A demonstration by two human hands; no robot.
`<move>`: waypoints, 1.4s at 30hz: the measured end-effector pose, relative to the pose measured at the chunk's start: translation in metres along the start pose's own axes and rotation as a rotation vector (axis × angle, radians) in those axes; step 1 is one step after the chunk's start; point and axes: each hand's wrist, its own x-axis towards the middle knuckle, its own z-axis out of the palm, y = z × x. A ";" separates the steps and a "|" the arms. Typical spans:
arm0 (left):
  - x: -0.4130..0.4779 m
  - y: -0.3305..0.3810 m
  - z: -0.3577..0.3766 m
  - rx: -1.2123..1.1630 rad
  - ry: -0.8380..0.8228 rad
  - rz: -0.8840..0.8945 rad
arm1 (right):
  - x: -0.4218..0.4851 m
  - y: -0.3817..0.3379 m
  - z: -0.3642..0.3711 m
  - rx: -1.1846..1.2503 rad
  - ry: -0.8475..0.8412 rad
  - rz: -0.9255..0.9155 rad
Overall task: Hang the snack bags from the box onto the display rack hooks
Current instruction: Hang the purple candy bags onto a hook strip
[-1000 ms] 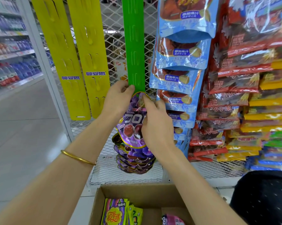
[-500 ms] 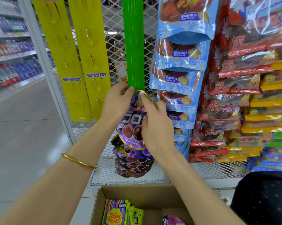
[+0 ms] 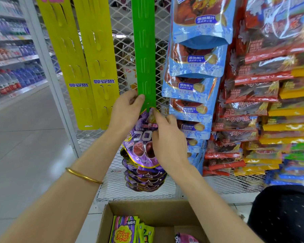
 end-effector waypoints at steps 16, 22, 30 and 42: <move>-0.040 -0.028 -0.001 0.093 -0.063 0.021 | -0.056 0.049 0.051 0.000 0.260 -0.199; -0.106 -0.057 0.003 0.324 0.059 0.225 | -0.108 0.105 0.078 -0.003 0.088 -0.185; -0.197 -0.119 0.039 0.217 -0.430 -0.047 | -0.186 0.241 0.156 -0.010 -0.628 0.407; -0.206 -0.165 0.059 0.221 -0.593 -0.529 | -0.266 0.337 0.260 -0.017 -0.606 1.015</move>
